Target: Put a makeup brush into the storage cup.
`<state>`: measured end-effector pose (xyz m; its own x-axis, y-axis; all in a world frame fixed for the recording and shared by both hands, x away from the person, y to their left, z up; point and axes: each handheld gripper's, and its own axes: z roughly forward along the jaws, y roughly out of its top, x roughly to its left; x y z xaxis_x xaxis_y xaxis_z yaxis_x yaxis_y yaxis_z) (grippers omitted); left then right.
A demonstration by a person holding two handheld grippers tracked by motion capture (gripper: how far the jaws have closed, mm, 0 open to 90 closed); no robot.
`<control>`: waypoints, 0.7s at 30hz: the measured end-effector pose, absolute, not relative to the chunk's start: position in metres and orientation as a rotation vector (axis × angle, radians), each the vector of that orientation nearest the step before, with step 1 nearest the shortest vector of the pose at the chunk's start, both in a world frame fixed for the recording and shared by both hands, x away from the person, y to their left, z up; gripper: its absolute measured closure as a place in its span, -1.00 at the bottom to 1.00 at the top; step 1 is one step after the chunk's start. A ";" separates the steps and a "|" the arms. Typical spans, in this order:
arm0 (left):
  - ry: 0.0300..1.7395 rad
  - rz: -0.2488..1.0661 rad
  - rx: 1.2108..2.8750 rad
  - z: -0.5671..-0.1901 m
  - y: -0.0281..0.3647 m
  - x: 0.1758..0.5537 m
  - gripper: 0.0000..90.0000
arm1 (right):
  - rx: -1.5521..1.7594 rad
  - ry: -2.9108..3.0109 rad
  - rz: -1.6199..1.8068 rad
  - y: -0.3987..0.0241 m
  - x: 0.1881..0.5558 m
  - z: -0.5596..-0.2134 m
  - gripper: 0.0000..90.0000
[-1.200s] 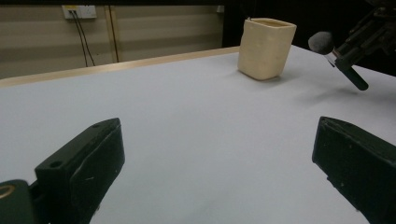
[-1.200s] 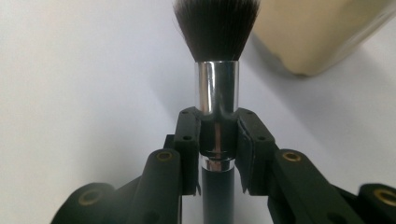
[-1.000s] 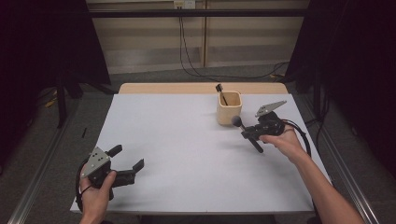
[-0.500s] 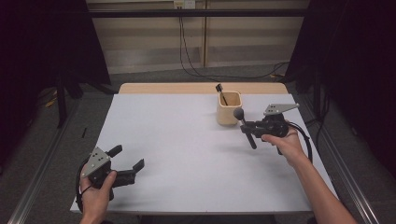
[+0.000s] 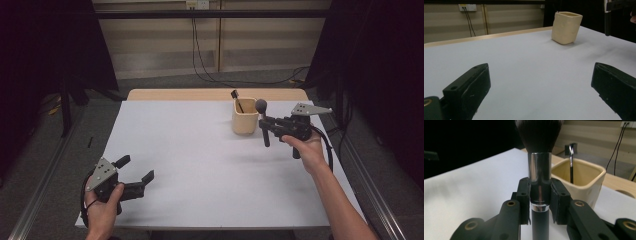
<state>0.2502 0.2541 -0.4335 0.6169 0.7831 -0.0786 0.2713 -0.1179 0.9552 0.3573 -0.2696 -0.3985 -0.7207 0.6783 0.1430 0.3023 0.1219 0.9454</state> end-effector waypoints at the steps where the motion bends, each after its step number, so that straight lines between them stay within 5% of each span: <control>1: 0.877 0.549 1.682 -0.433 0.254 0.250 -0.95 | 0.953 2.068 1.636 -0.270 0.358 -0.397 0.61; 21: 0.873 0.552 1.680 -0.433 0.254 0.250 -0.95 | 0.912 1.943 1.670 -0.270 0.372 -0.362 0.61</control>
